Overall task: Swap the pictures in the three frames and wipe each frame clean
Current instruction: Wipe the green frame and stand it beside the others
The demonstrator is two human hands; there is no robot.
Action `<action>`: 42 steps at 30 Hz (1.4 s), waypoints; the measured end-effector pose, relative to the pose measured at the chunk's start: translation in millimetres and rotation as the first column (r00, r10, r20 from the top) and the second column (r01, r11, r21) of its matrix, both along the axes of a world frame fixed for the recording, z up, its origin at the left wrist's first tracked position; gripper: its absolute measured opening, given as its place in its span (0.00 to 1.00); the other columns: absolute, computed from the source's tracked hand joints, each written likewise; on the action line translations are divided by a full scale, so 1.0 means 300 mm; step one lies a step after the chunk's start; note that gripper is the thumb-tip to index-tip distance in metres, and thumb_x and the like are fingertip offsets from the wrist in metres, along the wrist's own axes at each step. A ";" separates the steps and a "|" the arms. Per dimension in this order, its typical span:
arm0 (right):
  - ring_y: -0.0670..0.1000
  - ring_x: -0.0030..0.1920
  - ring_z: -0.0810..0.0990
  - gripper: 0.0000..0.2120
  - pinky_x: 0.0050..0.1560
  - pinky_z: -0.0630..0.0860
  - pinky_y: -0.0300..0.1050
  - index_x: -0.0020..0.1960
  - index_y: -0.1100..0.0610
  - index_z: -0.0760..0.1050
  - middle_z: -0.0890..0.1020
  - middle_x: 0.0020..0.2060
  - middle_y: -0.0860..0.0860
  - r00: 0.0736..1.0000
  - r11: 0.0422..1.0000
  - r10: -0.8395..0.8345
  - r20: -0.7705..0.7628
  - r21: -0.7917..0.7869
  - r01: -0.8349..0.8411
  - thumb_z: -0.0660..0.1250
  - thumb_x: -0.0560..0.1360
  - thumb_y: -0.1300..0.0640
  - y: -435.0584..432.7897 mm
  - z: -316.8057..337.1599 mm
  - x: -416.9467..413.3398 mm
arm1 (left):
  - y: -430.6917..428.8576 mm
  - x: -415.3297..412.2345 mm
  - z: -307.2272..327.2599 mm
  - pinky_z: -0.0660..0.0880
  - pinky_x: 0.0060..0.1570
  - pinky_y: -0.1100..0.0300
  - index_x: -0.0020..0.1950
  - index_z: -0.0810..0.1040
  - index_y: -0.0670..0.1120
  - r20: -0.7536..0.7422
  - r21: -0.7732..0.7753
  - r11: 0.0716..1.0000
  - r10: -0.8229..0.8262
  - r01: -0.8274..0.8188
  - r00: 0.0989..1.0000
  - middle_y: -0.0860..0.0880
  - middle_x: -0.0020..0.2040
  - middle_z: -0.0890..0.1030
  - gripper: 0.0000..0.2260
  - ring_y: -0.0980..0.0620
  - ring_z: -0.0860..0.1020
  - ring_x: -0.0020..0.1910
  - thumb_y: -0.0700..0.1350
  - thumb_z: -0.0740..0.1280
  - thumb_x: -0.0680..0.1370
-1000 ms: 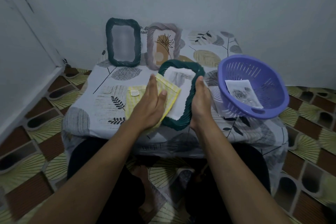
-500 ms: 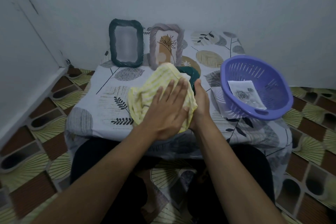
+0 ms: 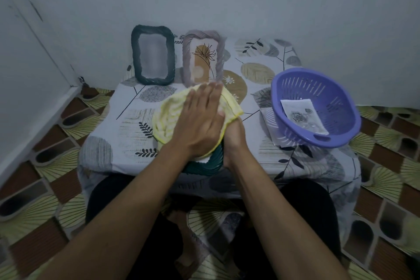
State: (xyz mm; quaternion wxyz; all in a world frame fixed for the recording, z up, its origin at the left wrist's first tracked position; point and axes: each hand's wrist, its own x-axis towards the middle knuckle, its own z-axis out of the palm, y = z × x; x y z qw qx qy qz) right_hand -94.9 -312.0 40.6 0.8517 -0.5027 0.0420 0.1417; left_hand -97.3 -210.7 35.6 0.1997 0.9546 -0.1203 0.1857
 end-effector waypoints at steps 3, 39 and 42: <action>0.44 0.39 0.85 0.16 0.38 0.81 0.38 0.53 0.54 0.78 0.85 0.39 0.47 0.996 0.994 0.011 -0.087 0.107 -0.002 0.52 0.85 0.53 -0.030 -0.013 0.014 | -0.012 -0.033 -0.034 0.43 0.79 0.49 0.82 0.49 0.43 -0.025 0.028 0.985 -0.167 0.168 0.986 0.46 0.82 0.48 0.29 0.51 0.44 0.81 0.51 0.44 0.81; 0.60 0.62 0.81 0.26 0.68 0.72 0.61 0.66 0.59 0.78 0.83 0.60 0.60 0.998 0.997 -0.063 -0.025 0.035 0.064 0.58 0.81 0.40 -0.006 -0.060 0.056 | 0.008 -0.036 -0.032 0.34 0.75 0.41 0.80 0.36 0.55 -0.145 -0.017 0.997 0.067 -0.070 0.987 0.57 0.80 0.35 0.29 0.51 0.32 0.78 0.60 0.35 0.80; 0.62 0.63 0.80 0.27 0.68 0.72 0.62 0.66 0.61 0.77 0.81 0.61 0.62 0.996 0.994 -0.088 -0.033 0.057 0.090 0.59 0.80 0.41 -0.021 -0.058 0.078 | -0.006 -0.049 -0.037 0.35 0.76 0.44 0.81 0.37 0.52 -0.154 -0.066 0.996 -0.063 0.054 0.986 0.55 0.81 0.36 0.29 0.53 0.33 0.78 0.58 0.36 0.80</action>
